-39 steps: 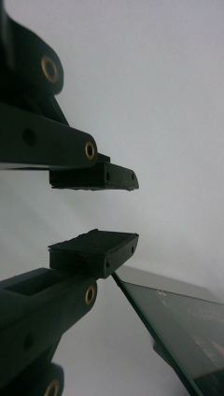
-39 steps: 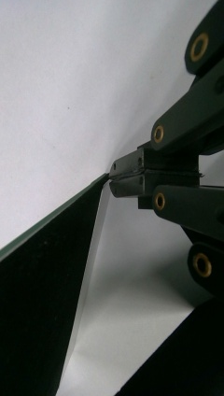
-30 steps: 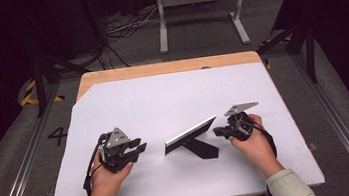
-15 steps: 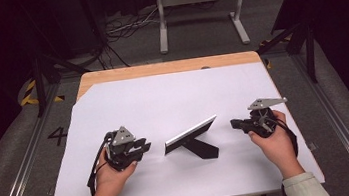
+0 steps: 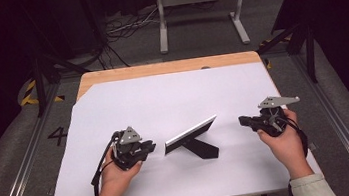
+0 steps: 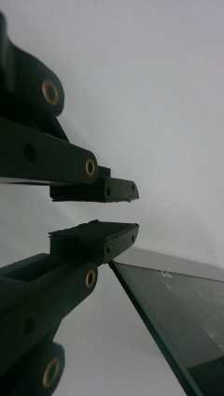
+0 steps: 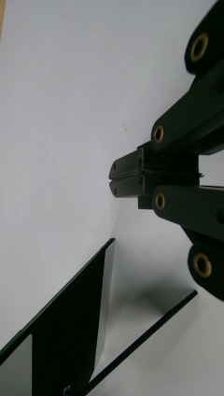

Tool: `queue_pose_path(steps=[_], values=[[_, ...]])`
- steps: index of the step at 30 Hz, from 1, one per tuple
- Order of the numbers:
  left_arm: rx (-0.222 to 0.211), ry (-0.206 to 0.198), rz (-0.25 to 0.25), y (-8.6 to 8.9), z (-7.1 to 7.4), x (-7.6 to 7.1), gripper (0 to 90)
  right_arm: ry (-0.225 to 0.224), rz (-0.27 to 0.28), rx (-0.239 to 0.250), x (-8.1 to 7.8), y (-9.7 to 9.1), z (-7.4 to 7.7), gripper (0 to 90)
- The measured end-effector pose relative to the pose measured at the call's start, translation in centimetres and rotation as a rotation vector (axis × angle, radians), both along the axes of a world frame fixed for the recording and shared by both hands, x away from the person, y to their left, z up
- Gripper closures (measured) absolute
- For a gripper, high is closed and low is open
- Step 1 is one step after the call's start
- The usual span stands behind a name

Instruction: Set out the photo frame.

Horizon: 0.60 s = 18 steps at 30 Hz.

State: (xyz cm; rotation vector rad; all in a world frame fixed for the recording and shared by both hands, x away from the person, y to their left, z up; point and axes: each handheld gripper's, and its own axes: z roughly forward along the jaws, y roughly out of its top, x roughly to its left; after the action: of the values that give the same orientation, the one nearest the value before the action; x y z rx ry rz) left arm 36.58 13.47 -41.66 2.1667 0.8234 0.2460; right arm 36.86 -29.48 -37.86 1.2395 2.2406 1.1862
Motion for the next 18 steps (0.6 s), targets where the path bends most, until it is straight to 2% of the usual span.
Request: queue_pose_path(steps=[8,13,18], values=[[0.018,0.023,-0.011,-0.7,-0.6,0.3,78.5,-0.002,-0.012,0.010,-0.2,-0.5,0.2,90.0],[0.049,0.037,-0.038,-1.4,-1.1,0.4,78.4,-0.003,-0.012,0.010,-0.2,-0.6,0.2,90.0],[0.063,0.044,-0.050,-1.8,-1.4,0.4,79.1,-0.006,-0.015,0.015,-0.3,-0.8,0.4,90.0]])
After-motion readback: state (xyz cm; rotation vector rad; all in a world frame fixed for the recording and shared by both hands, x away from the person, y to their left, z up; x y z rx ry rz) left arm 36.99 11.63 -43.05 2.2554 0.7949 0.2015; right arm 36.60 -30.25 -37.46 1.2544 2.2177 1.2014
